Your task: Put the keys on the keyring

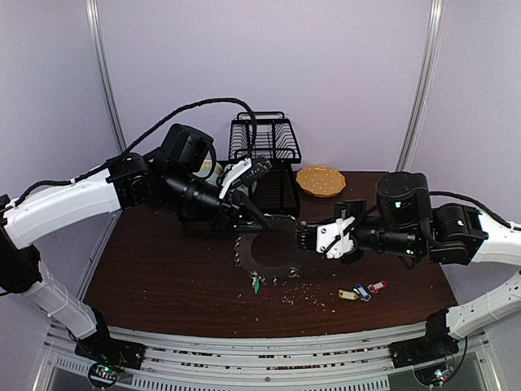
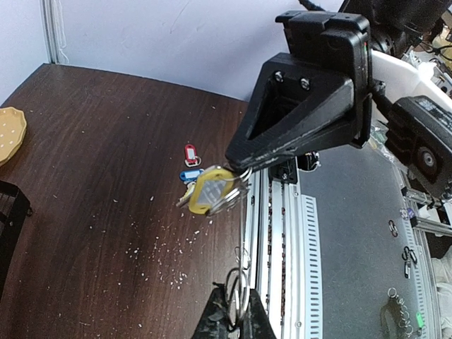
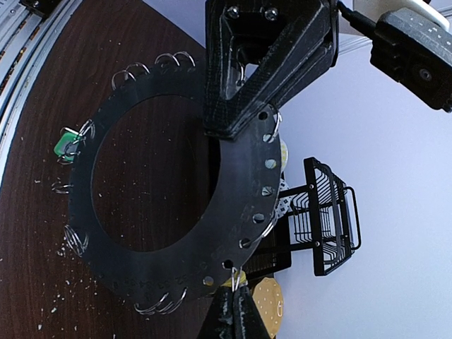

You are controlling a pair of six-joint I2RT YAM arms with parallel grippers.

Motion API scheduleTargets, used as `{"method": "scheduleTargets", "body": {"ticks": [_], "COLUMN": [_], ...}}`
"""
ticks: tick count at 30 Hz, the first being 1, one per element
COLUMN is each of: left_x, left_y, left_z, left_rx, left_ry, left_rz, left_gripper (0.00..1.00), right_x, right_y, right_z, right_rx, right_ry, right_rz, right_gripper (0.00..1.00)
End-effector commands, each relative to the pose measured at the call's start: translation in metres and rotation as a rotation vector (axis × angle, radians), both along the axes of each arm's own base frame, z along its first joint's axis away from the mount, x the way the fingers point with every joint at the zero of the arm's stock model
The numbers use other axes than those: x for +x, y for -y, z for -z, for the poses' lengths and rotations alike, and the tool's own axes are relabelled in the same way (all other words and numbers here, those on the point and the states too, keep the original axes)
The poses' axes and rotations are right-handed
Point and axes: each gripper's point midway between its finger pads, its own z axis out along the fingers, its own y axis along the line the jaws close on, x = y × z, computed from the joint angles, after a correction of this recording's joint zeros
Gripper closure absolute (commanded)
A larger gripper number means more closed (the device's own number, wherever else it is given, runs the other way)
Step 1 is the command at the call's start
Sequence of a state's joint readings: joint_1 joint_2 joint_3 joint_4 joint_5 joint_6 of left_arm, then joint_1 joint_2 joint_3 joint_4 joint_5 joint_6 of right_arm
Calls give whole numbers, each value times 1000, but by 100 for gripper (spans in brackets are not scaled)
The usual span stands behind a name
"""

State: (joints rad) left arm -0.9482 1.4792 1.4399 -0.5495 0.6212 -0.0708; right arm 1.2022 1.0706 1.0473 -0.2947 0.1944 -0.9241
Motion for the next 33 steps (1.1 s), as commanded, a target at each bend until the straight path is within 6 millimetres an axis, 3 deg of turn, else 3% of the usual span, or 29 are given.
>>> {"method": "scheduleTargets", "body": {"ticks": [1, 9, 33], "left_x": [-11, -13, -9], "left_y": [5, 4, 6], "left_z": [-43, -52, -42], "left_rx": [-162, -216, -164], "left_ry": [75, 98, 78], "left_rz": [59, 59, 56], "left_gripper": [100, 100, 100], "right_x": [3, 7, -9], "right_y": [-2, -3, 3], "right_z": [8, 11, 23], "right_rx": [-74, -119, -281], "right_ry": [4, 42, 135], "right_rz": [15, 24, -128], "right_gripper": [100, 100, 100]}}
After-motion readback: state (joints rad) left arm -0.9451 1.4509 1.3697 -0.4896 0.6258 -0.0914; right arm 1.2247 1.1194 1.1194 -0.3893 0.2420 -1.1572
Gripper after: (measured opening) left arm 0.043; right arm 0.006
